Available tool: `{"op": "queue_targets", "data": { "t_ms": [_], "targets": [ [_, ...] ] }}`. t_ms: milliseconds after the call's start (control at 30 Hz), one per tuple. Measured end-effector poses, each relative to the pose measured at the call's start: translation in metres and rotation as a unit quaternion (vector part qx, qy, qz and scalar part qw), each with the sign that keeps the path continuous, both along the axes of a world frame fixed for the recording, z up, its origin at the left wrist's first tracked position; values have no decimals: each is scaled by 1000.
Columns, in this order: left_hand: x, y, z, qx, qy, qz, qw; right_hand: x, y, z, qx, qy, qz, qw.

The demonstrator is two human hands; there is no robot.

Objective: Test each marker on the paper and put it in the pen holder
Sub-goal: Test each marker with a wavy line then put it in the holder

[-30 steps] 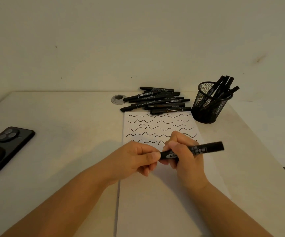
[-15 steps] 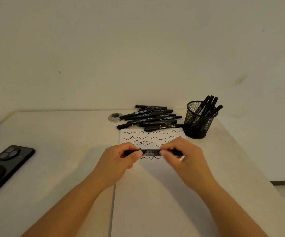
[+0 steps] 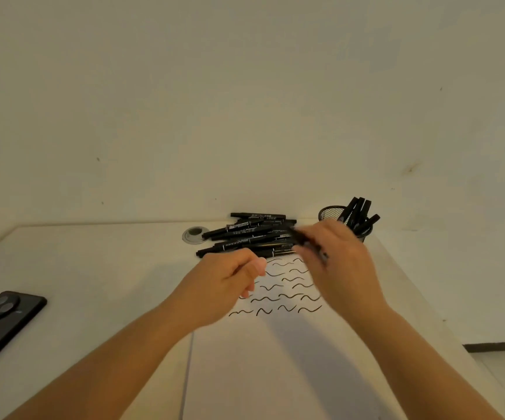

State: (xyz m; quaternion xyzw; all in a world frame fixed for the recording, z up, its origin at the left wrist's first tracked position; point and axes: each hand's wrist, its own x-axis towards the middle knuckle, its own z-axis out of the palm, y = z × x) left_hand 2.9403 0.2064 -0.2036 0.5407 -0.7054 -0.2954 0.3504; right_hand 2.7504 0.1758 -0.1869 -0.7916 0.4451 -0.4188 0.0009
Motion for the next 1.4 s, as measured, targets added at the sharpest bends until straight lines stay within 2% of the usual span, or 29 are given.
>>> {"op": "queue_targets", "data": {
  "t_ms": [100,200,400,500,633,867,1000,1167,1400],
  "targets": [
    [14,-34,-4,8,-71,47,996,-17,-21,15,18,-109,-55,992],
    [31,-71,-11,7,-140,105,985,-29,-35,22,-2,-198,-66,978],
    [50,-122,-28,-12,-267,138,954,-36,-55,3,79,-220,-89,968],
    [52,-134,-37,-33,-301,140,943,-38,-62,-8,111,-212,-97,966],
    [51,-141,-47,-48,-331,119,935,-40,-70,-18,133,-157,-104,973],
    [49,-154,-46,-16,-367,111,923,-40,-78,-22,92,-60,-118,987],
    [48,-162,-45,6,-372,101,923,-39,-81,-24,111,-16,-119,986],
    [49,-168,-47,18,-402,84,912,-38,-80,-23,110,-7,-121,986],
    [44,-171,-45,15,-483,59,873,-35,-71,-22,58,-1,-141,988]
  ]
}}
